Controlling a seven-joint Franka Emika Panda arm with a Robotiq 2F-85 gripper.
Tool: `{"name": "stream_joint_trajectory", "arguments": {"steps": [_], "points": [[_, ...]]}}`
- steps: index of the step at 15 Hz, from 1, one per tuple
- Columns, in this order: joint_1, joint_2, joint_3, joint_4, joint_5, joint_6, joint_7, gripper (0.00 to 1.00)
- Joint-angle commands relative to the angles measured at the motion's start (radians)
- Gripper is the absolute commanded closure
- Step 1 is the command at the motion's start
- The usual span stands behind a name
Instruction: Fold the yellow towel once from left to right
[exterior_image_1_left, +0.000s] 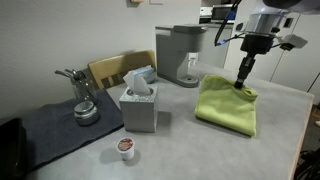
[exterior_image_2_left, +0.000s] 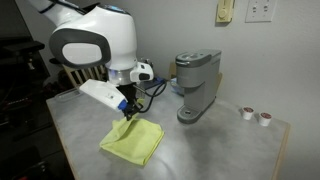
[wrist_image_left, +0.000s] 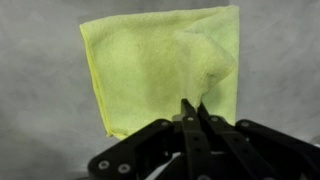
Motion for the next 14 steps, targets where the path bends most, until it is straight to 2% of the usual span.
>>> {"name": "stream_joint_trajectory", "arguments": {"steps": [1, 6, 14], "points": [[-0.004, -0.062, -0.019, -0.033, -0.051, 0.02, 0.05, 0.99], [-0.003, -0.092, -0.049, -0.027, -0.116, 0.012, 0.117, 0.99], [-0.005, -0.062, -0.07, -0.062, -0.03, 0.019, 0.092, 0.99]]}}
